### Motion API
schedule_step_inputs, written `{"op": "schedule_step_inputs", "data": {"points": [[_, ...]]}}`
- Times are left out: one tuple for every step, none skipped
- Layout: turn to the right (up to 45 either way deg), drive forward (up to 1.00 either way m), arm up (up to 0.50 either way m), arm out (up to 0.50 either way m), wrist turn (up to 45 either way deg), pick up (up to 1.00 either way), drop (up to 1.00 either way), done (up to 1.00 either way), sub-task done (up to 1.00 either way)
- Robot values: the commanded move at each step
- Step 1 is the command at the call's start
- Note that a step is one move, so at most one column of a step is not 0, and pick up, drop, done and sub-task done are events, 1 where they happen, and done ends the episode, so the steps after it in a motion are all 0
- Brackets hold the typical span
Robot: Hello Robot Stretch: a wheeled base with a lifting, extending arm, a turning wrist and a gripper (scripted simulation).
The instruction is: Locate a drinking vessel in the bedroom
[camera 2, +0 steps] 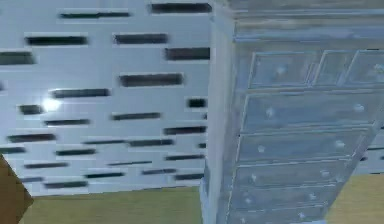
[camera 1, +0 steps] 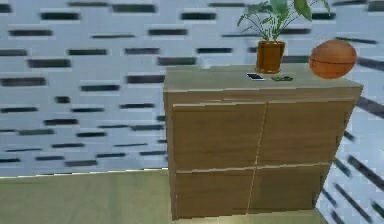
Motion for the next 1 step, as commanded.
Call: {"op": "schedule_step_inputs", "data": {"points": [[33.0,0.00,0.00,0.00,0.0,0.00,0.00,0.00,0.00]]}}
